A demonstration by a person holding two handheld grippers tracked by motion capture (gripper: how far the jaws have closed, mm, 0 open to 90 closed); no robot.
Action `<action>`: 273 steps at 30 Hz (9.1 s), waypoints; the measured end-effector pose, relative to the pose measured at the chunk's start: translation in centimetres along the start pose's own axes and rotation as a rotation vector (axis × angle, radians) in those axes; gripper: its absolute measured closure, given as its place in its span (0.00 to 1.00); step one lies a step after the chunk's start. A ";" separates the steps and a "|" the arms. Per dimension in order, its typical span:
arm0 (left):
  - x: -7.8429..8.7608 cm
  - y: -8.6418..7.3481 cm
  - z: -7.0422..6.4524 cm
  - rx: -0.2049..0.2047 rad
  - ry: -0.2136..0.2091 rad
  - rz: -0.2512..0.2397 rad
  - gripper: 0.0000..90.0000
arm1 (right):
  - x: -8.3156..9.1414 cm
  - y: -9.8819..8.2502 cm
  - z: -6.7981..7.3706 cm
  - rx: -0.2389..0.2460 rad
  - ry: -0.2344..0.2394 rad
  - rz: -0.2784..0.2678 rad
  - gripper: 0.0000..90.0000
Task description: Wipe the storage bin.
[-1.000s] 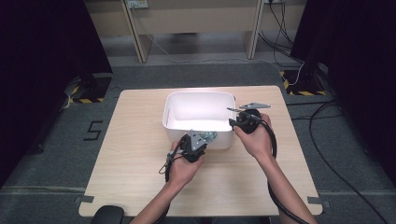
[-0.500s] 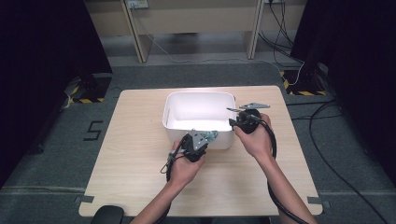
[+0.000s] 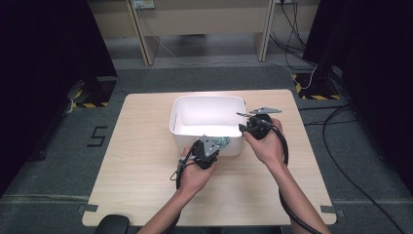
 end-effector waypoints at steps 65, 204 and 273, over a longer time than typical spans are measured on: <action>-2.4 -3.1 -1.0 -0.016 -0.017 0.053 0.88 | 0.0 0.0 0.0 -0.002 0.004 -0.004 0.74; -1.5 1.9 -2.7 -0.056 -0.036 -0.002 0.87 | -0.4 -0.1 0.3 -0.012 0.006 -0.007 0.73; -5.6 -3.4 -4.0 -0.087 -0.050 0.114 0.87 | 0.1 0.2 0.9 -0.035 0.027 -0.002 0.72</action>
Point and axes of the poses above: each handheld gripper's, and its own axes: x roughly backward along the jaws, y roughly out of its top, z roughly to its left, the point moved 10 cm from there along -x, roughly forward along the jaws, and after that the axes turned 5 degrees about -z, right-handed, at the moved point
